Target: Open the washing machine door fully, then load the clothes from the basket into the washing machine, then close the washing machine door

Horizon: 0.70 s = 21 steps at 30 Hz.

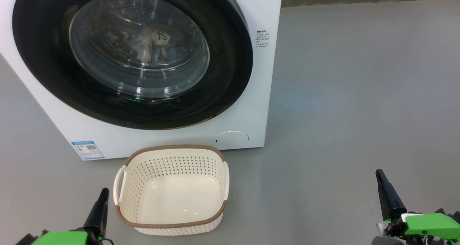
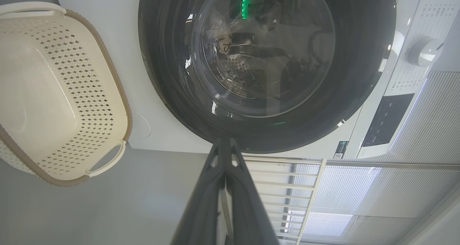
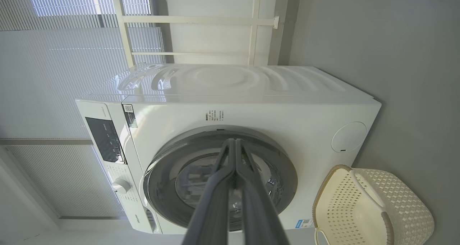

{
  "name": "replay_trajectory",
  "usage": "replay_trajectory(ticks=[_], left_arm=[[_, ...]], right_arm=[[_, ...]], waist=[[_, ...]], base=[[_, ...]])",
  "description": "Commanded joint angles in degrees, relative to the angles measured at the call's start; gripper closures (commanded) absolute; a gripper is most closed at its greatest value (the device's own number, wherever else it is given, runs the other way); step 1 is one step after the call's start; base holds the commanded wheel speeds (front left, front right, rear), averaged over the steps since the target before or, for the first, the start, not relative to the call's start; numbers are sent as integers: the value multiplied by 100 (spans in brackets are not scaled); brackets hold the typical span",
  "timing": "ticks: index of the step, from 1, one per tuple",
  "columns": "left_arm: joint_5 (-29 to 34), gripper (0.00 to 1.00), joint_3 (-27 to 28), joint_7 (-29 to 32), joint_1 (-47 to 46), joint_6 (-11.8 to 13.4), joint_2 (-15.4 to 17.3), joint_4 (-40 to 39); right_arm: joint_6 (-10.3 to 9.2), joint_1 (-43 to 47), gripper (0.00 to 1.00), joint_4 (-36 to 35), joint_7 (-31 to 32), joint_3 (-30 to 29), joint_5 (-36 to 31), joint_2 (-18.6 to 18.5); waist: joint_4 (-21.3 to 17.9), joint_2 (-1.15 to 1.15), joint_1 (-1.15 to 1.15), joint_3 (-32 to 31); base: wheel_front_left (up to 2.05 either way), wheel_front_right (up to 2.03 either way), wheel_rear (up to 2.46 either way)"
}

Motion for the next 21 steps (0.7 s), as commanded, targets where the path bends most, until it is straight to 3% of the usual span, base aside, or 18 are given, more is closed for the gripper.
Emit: replay_trajectory(ticks=[1, 21], left_arm=[[-43, 100, 197, 32, -234, -57, 109, -106], [-43, 100, 197, 32, -234, -57, 109, -106]], right_arm=[[9, -236, 100, -139, 48, 126, -20, -21], [9, -236, 100, -139, 48, 125, -21, -21]], waist=[[0, 0, 0, 0], [0, 0, 0, 0]], base=[[0, 0, 0], [0, 0, 0]])
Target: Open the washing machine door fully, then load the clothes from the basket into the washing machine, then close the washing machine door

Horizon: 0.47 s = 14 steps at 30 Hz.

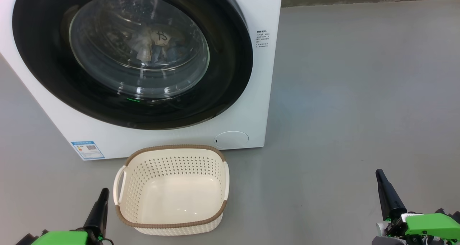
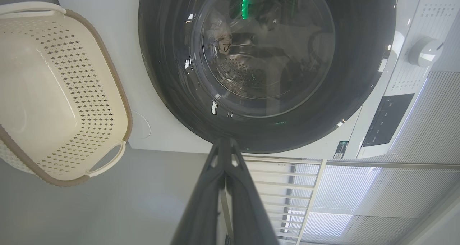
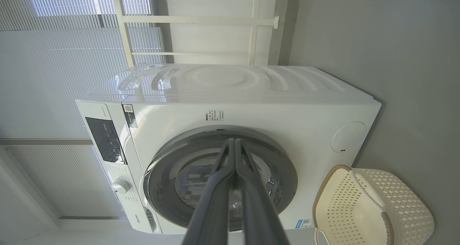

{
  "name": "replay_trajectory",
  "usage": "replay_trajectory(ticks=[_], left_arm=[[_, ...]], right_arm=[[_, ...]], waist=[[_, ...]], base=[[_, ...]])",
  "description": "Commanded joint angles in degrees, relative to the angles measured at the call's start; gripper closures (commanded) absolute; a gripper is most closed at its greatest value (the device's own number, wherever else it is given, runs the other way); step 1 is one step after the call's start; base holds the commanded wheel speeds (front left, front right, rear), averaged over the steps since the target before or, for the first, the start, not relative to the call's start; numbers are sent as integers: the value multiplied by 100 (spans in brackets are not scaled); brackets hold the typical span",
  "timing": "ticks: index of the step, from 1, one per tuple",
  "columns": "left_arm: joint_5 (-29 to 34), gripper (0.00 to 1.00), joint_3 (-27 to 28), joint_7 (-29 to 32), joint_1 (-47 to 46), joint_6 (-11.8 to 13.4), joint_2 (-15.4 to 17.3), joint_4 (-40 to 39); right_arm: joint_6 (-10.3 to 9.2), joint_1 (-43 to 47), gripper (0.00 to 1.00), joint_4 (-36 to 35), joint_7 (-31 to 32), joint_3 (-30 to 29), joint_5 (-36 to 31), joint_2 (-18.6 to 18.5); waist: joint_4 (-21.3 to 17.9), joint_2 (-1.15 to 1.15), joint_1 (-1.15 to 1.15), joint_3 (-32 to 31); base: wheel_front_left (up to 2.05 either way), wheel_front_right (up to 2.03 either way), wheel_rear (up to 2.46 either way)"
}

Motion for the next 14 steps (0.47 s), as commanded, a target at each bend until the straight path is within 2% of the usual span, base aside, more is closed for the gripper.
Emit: replay_trajectory(ticks=[1, 14], left_arm=[[-43, 100, 197, 32, -234, -57, 109, -106], [-43, 100, 197, 32, -234, -57, 109, -107]], right_arm=[[9, -235, 100, -139, 47, 125, -21, -21], [9, -235, 100, -139, 47, 125, -21, -21]], waist=[[0, 0, 0, 0], [0, 0, 0, 0]], base=[[0, 0, 0], [0, 0, 0]])
